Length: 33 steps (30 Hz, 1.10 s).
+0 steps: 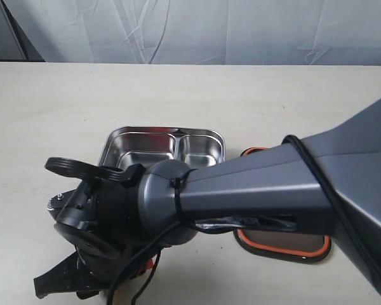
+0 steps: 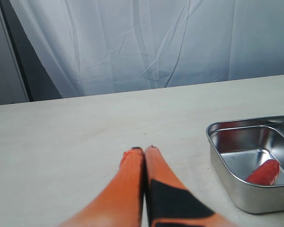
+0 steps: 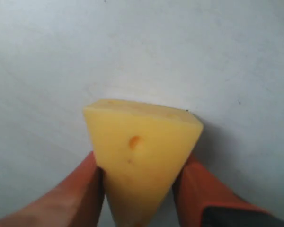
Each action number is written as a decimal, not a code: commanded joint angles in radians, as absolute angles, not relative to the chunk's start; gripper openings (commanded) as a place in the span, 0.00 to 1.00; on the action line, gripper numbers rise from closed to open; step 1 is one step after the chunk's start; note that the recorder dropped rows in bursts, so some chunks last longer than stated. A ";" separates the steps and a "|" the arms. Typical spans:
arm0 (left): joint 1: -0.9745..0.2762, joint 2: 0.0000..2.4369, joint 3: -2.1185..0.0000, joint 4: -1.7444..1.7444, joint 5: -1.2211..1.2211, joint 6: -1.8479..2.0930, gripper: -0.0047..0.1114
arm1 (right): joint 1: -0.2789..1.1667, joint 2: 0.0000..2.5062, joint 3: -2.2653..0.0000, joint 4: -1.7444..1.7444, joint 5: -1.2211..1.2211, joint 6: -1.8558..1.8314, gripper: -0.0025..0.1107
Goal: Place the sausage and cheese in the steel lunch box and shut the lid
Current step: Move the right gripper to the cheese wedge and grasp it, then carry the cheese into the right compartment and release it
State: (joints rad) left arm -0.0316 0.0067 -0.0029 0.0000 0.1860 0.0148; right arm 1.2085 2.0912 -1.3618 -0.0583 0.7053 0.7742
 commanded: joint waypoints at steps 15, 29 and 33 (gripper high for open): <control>-0.038 0.000 0.000 0.000 0.181 0.015 0.04 | 1.173 1.755 -1.362 -0.274 0.903 0.586 0.01; -0.038 0.000 0.000 0.000 0.181 0.015 0.04 | 0.767 1.692 -1.362 -0.252 0.858 0.386 0.01; -0.038 0.000 0.000 0.000 0.181 0.015 0.04 | 0.717 1.735 -1.362 -0.221 0.839 0.327 0.01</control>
State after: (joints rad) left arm -0.0316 0.0067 -0.0029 0.0000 0.1860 0.0148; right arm 0.7514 1.7091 -1.3596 -0.2475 0.8633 0.3861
